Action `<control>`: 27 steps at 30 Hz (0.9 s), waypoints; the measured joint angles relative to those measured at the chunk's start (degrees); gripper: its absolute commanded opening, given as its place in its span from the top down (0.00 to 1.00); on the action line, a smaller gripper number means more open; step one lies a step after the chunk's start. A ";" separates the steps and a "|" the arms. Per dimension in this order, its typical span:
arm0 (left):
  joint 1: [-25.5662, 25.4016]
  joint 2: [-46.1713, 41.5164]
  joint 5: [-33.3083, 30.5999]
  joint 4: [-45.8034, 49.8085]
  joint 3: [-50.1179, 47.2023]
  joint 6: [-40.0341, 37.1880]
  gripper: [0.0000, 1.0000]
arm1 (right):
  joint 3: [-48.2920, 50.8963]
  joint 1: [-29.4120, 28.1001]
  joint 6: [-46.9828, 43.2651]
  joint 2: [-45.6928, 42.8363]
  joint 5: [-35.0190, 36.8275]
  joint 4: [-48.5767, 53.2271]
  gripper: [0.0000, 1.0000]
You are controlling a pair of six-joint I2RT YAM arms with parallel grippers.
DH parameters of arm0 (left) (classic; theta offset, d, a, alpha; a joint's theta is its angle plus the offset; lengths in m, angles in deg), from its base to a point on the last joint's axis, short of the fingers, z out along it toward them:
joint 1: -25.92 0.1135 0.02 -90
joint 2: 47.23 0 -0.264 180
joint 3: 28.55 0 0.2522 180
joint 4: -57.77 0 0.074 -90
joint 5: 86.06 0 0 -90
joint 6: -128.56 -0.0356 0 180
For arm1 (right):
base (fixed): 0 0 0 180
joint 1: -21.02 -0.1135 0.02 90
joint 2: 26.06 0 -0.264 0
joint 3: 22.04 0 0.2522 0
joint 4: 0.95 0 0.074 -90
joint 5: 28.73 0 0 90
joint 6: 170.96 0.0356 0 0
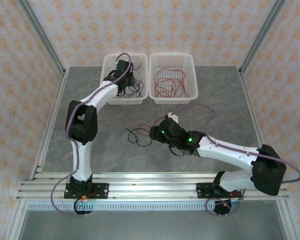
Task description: Untangle the cables
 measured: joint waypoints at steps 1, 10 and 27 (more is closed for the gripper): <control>0.11 0.02 0.04 -0.31 -0.66 0.09 1.00 | 0.00 0.00 0.00 0.02 0.02 0.09 0.33; 0.15 0.02 0.22 -1.62 -4.94 1.25 0.65 | 0.00 0.00 -0.02 0.74 0.00 0.09 0.33; 0.13 -0.96 1.88 1.62 1.86 1.09 0.35 | 2.25 0.00 0.85 2.19 0.20 0.22 0.33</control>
